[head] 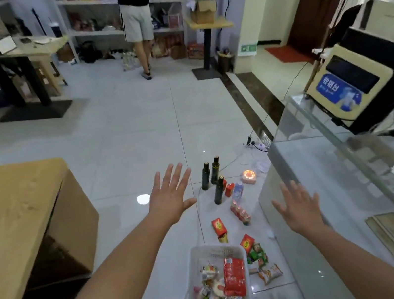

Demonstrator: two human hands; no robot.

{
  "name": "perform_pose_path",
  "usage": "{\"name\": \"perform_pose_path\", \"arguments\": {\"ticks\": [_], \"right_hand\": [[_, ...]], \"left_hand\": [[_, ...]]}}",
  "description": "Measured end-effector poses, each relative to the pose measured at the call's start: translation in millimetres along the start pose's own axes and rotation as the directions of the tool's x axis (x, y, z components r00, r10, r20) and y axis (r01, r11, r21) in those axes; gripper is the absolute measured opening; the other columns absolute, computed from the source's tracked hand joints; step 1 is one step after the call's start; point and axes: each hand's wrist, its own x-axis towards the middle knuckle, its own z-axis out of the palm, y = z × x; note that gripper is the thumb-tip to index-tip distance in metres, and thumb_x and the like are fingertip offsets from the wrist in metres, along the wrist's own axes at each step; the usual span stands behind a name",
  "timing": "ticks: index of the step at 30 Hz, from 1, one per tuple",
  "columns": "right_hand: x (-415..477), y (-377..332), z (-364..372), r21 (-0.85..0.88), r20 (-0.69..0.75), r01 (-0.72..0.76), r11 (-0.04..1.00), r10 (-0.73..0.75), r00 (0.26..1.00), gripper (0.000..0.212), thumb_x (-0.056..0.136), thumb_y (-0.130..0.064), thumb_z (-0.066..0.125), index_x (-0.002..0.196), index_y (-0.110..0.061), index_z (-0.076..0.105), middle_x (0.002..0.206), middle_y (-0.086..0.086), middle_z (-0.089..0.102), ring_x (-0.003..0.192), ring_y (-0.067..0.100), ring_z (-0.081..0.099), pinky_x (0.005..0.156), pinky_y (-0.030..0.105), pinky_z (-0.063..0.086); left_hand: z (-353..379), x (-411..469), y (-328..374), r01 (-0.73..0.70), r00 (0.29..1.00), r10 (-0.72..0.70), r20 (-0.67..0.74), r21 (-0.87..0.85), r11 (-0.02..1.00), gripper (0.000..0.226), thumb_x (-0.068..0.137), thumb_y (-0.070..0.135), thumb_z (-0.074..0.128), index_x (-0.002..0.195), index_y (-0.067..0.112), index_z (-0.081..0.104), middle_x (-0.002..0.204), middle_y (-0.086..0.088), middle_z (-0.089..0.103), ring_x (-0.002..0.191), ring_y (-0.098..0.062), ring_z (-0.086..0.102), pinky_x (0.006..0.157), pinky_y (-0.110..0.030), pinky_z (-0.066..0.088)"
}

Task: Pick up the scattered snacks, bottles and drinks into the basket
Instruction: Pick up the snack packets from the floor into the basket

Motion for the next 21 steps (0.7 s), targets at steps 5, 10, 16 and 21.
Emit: {"name": "perform_pose_path", "arguments": {"ticks": [5,10,16,21], "right_hand": [[11,-52,-18,0.13,-0.019,-0.142,0.981,0.146,0.989,0.064,0.097,-0.054,0.02,0.151,-0.025,0.004,0.16,0.007,0.0,0.147,0.027,0.0,0.116,0.055,0.004],[16,-91,-23,0.092,-0.011,-0.198,0.976,0.2,0.98,0.066,0.095,-0.057,0.018,0.151,-0.026,0.002,0.16,0.007,-0.003,0.147,0.027,-0.001,0.116,0.057,0.003],[49,-114,-33,0.134,-0.022,-0.26,0.956,0.266,0.964,0.065,0.095,-0.057,0.02,0.151,-0.028,0.005,0.16,0.007,-0.001,0.147,0.026,0.0,0.116,0.056,0.004],[96,-123,-25,0.163,-0.013,-0.317,0.934,0.324,0.946,0.065,0.095,-0.058,0.021,0.151,-0.028,0.007,0.16,0.009,0.002,0.147,0.027,0.003,0.115,0.056,0.004]], "left_hand": [[-11,10,-73,-0.095,0.995,0.096,-0.022,0.07,0.993,0.078,0.093,0.062,0.017,0.144,0.023,-0.027,0.155,-0.002,-0.028,0.144,-0.024,-0.023,0.115,-0.047,-0.011],[-7,17,-126,-0.126,0.992,0.126,0.002,0.088,0.988,0.077,0.094,0.062,0.016,0.145,0.023,-0.027,0.155,-0.002,-0.028,0.144,-0.024,-0.024,0.115,-0.047,-0.012],[-8,55,-146,-0.173,0.985,0.174,-0.013,0.057,0.983,0.079,0.093,0.063,0.017,0.146,0.023,-0.026,0.155,-0.002,-0.028,0.144,-0.024,-0.024,0.115,-0.046,-0.012],[-4,120,-167,-0.215,0.976,0.216,-0.013,0.077,0.974,0.079,0.093,0.064,0.017,0.146,0.023,-0.026,0.155,-0.003,-0.028,0.144,-0.025,-0.024,0.115,-0.047,-0.012]]}}
